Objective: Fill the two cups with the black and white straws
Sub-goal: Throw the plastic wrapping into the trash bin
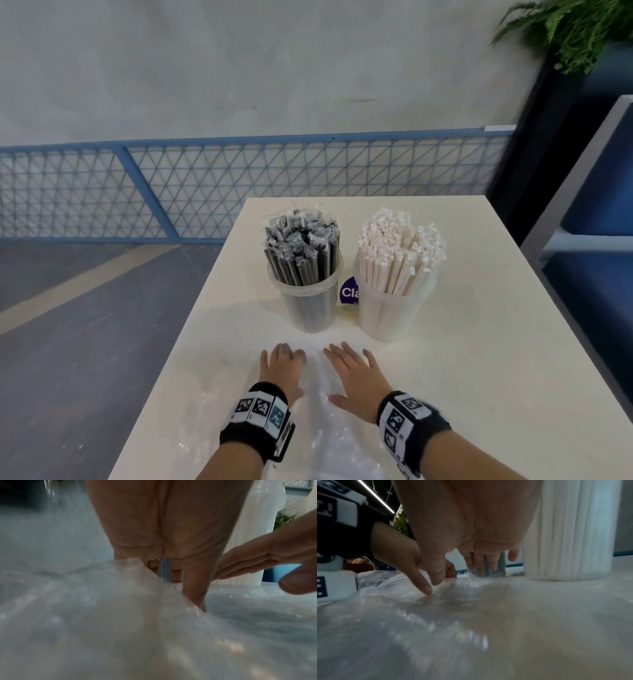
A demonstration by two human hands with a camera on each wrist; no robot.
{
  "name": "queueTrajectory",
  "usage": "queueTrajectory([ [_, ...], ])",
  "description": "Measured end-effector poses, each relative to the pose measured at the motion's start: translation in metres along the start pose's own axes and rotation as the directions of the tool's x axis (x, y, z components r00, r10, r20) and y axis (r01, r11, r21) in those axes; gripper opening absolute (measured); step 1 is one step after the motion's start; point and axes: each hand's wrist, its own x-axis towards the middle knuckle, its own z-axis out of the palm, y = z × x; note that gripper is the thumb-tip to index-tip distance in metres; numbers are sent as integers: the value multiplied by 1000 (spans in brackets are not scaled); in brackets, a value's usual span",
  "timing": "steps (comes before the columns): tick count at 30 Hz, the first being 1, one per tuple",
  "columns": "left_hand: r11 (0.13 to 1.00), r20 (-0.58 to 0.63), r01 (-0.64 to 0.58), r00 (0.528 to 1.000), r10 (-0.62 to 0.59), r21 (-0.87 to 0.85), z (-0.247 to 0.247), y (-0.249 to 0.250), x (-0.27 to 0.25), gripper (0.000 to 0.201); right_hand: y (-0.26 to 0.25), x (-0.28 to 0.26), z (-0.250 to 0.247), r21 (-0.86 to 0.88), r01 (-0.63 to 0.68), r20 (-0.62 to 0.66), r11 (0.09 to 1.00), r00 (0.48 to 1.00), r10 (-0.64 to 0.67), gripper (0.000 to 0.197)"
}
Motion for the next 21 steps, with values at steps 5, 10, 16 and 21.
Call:
queueTrajectory([
  [5,982,-237,-168,961,144,-84,11,5,-20,16,-18,0,4,93,16,-26,996,1000,-14,62],
  [10,967,-600,-254,777,192,-19,-1,-2,-42,24,-26,-5,-3,384,53,-247,922,968,47,14],
  [16,801,-833,-328,436,-341,-500,-40,-19,-87,108,-31,-36,-39,679,261,-508,686,842,183,11],
  [21,-113,-300,-346,906,-300,-932,-39,-19,-93,118,-44,-42,-55,778,333,-558,533,756,342,16],
])
